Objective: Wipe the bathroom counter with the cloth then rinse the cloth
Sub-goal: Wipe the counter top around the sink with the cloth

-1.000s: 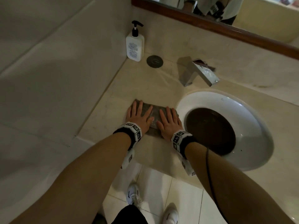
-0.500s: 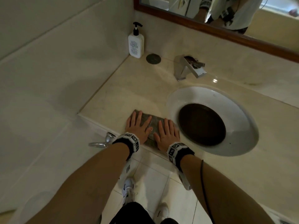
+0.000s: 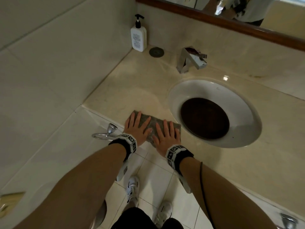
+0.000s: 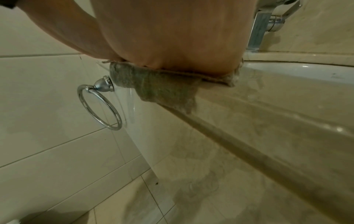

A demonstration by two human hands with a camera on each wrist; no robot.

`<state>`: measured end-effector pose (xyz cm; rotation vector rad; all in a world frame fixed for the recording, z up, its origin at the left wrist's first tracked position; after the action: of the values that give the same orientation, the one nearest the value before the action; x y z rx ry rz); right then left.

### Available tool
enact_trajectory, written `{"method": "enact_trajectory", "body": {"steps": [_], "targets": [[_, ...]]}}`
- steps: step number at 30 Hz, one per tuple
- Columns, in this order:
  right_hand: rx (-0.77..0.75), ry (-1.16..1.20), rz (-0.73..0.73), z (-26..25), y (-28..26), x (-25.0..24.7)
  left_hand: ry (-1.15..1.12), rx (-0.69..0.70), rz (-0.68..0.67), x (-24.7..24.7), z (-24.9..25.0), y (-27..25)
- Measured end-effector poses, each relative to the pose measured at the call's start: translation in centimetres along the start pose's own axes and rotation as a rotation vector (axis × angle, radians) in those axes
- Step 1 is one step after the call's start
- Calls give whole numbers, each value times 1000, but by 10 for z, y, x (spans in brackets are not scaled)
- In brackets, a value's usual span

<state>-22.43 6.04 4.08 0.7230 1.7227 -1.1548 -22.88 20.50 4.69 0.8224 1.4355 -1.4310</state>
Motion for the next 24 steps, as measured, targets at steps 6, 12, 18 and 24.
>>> {"method": "enact_trajectory", "body": {"steps": [6, 12, 18, 24], "targets": [[22, 23, -1, -24, 22, -11, 0, 9, -28, -9, -29, 20], [2, 5, -11, -63, 67, -23, -7, -24, -7, -24, -79, 46], [-62, -22, 8, -116, 117, -33, -26, -84, 2, -37, -145, 65], [-143, -46, 14, -163, 138, -35, -81, -140, 19, -40, -194, 59]]}}
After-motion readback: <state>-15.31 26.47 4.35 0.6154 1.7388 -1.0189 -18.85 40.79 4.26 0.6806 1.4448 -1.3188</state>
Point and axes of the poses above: each hand's wrist, its own y-axis towards the middle knuckle, its own x-axis out of the palm, z = x × y, the point moved 6 cm from there along y, towards the middle knuckle, and after that the axes turned 1 degree about x, right-handed, at the moved point
